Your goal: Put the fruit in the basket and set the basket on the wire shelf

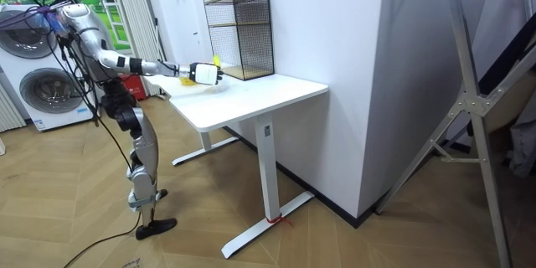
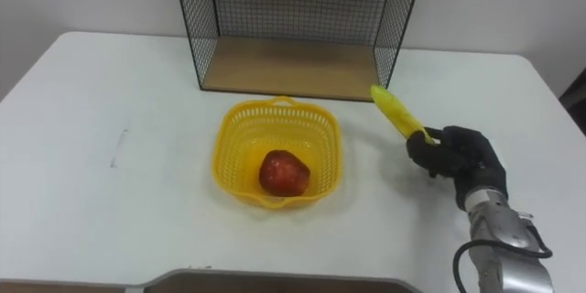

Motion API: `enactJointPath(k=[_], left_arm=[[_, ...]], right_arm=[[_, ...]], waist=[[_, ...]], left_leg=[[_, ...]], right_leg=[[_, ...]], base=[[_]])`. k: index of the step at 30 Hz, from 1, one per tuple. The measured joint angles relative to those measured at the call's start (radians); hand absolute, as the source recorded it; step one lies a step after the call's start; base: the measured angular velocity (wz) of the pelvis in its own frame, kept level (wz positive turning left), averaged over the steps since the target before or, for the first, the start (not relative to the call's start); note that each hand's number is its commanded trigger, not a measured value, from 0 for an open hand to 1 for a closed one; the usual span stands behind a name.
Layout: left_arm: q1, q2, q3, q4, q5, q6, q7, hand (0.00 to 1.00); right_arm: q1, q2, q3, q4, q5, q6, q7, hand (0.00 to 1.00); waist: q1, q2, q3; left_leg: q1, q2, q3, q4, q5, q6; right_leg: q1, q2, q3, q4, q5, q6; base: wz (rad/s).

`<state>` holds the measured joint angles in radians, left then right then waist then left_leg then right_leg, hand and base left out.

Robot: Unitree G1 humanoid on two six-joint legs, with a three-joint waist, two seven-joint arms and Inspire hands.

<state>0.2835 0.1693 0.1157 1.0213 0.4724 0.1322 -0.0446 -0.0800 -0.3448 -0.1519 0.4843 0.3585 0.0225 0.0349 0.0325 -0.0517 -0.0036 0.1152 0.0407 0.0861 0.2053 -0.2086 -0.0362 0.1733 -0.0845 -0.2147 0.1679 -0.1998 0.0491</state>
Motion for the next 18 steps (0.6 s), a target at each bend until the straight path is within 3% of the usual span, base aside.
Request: enactJointPath(k=[4, 18], left_arm=[[-0.011, 0.0, -0.001, 0.0, -0.007, -0.003, 0.009, 0.0], [-0.019, 0.005, -0.032, -0.009, -0.009, -0.01, 0.02, 0.0]], right_arm=[[0.001, 0.0, 0.004, -0.082, 0.0, -0.002, 0.009, 1.0], [0.001, 0.0, 0.053, -0.326, -0.017, -0.002, 0.014, 1.0]], waist=[[0.0, -0.004, 0.0022], [0.0, -0.021, -0.0014]], left_leg=[[-0.009, 0.0, 0.001, -0.001, 0.0, 0.0], [-0.017, 0.0, 0.003, 0.0, 0.0, 0.0]], right_leg=[[-0.015, 0.0, 0.001, 0.001, 0.0, 0.0], [-0.015, 0.0, 0.004, 0.004, 0.0, 0.0]], base=[[0.0], [0.0]])
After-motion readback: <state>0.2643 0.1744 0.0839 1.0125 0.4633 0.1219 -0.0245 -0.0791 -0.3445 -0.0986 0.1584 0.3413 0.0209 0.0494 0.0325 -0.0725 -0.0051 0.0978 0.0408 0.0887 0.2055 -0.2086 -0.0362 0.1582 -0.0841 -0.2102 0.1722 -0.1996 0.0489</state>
